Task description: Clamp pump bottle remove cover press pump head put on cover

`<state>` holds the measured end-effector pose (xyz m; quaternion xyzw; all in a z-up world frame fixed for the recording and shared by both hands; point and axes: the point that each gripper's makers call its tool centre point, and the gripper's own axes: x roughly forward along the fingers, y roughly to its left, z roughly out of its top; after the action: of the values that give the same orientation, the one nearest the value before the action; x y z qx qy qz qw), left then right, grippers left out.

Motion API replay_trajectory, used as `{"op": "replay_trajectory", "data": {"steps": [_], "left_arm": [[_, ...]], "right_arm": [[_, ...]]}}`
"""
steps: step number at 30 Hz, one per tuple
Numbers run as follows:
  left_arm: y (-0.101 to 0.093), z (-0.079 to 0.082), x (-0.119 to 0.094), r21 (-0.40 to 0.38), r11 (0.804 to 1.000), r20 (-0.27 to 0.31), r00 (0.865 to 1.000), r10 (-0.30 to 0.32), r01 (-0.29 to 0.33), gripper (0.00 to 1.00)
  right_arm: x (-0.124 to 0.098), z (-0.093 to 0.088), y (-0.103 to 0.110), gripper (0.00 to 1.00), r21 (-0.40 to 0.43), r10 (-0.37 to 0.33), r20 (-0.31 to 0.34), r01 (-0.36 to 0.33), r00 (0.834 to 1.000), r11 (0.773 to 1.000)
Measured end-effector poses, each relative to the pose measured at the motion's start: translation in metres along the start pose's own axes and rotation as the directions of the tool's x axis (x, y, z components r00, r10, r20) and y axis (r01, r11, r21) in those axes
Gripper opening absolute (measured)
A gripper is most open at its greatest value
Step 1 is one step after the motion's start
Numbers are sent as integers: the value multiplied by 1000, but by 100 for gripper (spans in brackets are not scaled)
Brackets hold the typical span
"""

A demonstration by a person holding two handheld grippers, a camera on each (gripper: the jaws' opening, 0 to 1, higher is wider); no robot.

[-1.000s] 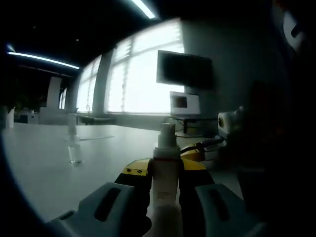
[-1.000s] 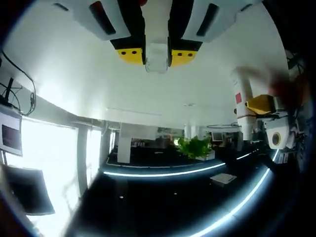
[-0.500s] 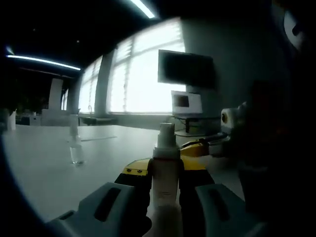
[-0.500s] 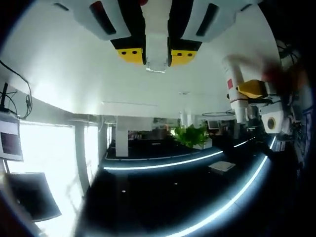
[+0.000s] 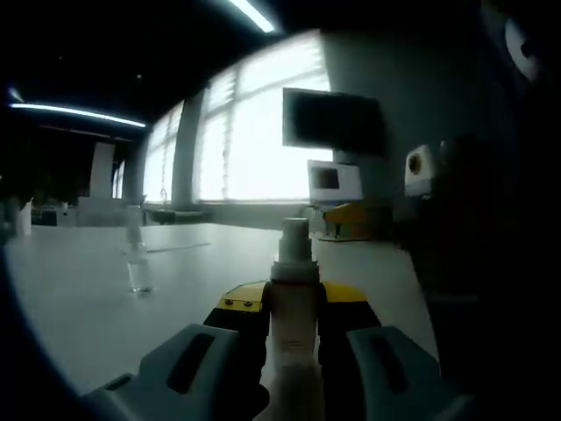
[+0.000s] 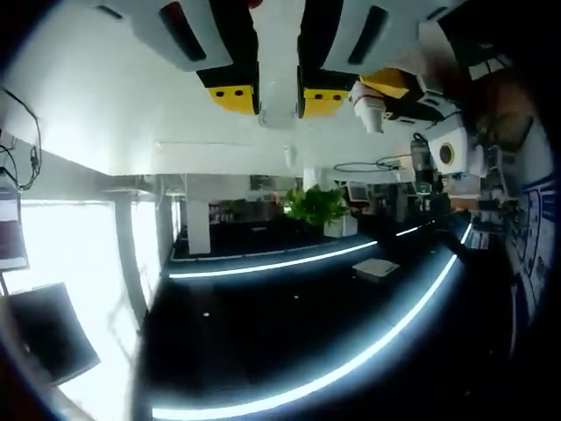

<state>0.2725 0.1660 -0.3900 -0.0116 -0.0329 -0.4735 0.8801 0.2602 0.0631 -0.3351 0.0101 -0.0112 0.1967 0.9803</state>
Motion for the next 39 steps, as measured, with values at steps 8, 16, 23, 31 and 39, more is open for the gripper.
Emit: {"op": "replay_trajectory", "data": {"steps": [8,16,23,31,39], "left_arm": [[1,0,0,3,1000,0,1000,1,-1,12],[3,-1,0,16,1000,-3,1000,22,-22,12],[4,-1,0,23,999,-6,1000,28,-28,12],[3,-1,1,29,999,-9,999,39,-39,12],[2,-1,2,37,998,-14,999,42,-42,12]], "right_arm": [[1,32,27,12,21,68,56,-69,996,997],[6,38,55,12,22,133,71,-134,989,991],[16,38,75,12,6,188,66,-189,980,982],[28,33,89,12,-52,220,43,-217,975,975],[30,30,87,12,-38,212,36,-210,977,977]]}}
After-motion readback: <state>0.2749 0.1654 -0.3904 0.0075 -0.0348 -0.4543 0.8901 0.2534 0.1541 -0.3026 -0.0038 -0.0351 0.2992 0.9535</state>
